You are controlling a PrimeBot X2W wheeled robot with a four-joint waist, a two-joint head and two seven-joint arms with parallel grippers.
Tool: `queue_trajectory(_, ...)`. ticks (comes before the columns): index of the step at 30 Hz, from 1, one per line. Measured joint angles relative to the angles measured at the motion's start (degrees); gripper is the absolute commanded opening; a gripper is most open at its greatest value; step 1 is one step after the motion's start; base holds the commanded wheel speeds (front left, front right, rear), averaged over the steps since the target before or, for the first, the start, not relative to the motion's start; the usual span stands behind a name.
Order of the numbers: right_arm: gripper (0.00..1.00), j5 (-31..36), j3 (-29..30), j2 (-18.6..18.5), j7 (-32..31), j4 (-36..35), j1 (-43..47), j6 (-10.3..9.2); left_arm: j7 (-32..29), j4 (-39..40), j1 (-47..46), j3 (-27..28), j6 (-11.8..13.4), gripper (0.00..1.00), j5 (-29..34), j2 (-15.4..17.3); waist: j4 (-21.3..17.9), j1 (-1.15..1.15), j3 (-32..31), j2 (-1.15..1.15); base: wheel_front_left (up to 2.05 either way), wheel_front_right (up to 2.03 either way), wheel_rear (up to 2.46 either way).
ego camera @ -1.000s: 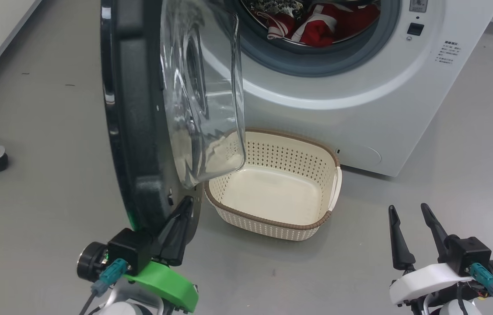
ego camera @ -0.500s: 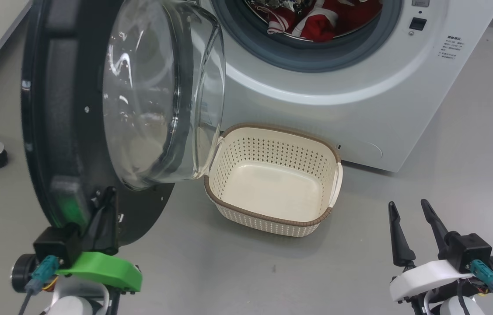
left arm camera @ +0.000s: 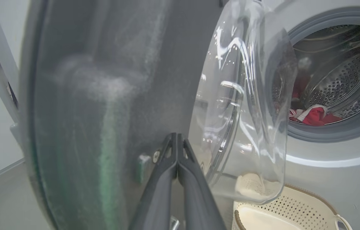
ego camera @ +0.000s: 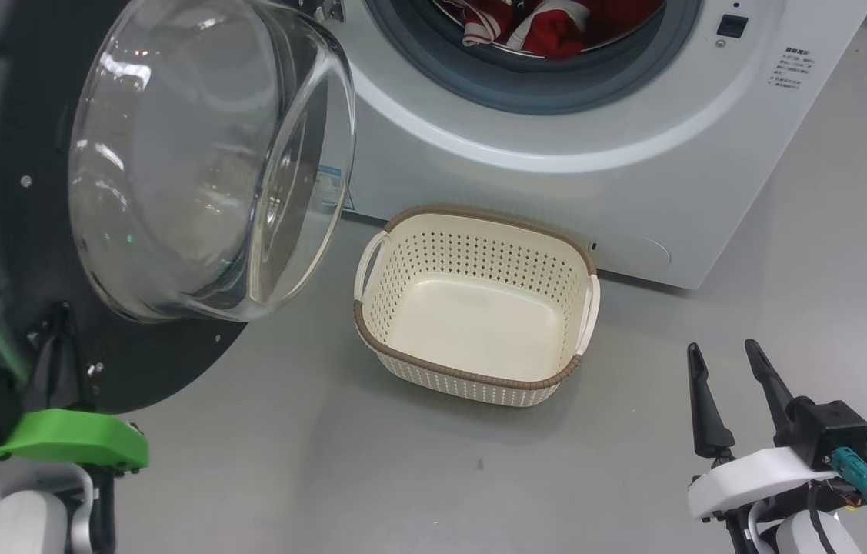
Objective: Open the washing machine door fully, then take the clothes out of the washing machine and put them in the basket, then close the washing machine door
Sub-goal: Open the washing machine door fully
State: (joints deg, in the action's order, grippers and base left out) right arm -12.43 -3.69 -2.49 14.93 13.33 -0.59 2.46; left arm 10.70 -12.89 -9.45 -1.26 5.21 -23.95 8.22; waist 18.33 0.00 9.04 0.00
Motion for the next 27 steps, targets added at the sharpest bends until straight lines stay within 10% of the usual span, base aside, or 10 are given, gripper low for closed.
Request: queue_trajectory(27,1.0,0.56,-0.32,0.0,0.0,0.4,-0.98,0.54,3.08,-8.79,-4.63,4.95,0.29,0.0,-1.11,2.34,-0.6,0.0,0.44,0.0,0.0,0.0,0.0)
